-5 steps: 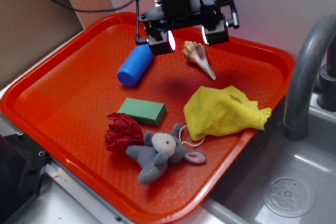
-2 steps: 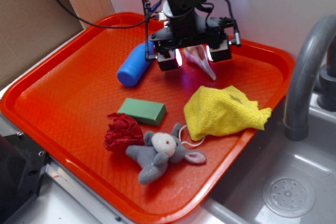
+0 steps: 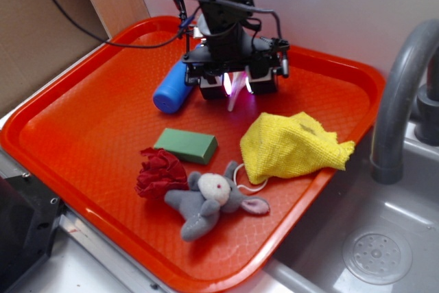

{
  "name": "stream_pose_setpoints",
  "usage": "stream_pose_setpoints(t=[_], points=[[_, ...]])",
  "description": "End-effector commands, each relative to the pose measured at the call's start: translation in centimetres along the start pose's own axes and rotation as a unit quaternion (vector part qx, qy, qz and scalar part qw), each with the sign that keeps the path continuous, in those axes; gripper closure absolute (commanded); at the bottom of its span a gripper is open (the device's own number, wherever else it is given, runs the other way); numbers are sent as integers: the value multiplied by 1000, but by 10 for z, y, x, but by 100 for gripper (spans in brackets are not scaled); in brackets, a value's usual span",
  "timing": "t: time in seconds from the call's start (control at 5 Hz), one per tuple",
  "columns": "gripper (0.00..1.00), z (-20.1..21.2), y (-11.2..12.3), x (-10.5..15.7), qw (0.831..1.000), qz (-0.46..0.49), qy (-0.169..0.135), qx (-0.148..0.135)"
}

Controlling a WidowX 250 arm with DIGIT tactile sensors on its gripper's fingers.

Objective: Grab the shell.

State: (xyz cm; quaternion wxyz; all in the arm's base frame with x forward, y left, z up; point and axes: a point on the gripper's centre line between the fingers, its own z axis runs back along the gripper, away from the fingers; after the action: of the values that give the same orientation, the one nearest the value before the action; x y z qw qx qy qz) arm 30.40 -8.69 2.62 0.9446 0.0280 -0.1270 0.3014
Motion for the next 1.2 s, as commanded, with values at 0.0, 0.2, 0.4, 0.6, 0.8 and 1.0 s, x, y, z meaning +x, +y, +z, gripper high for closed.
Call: stream_pose_setpoints(t=[0.0, 0.2, 0.4, 0.6, 0.8, 1.0], points=[[100, 85, -25, 11, 970, -216, 41, -100], [100, 121, -14, 9, 944, -297, 99, -107], [100, 154, 16, 10, 935, -325, 112, -92], [100, 184, 43, 15, 938, -327, 108, -49], [100, 223, 67, 19, 965, -263, 13, -2], [100, 246, 76, 17, 971, -236, 11, -28]])
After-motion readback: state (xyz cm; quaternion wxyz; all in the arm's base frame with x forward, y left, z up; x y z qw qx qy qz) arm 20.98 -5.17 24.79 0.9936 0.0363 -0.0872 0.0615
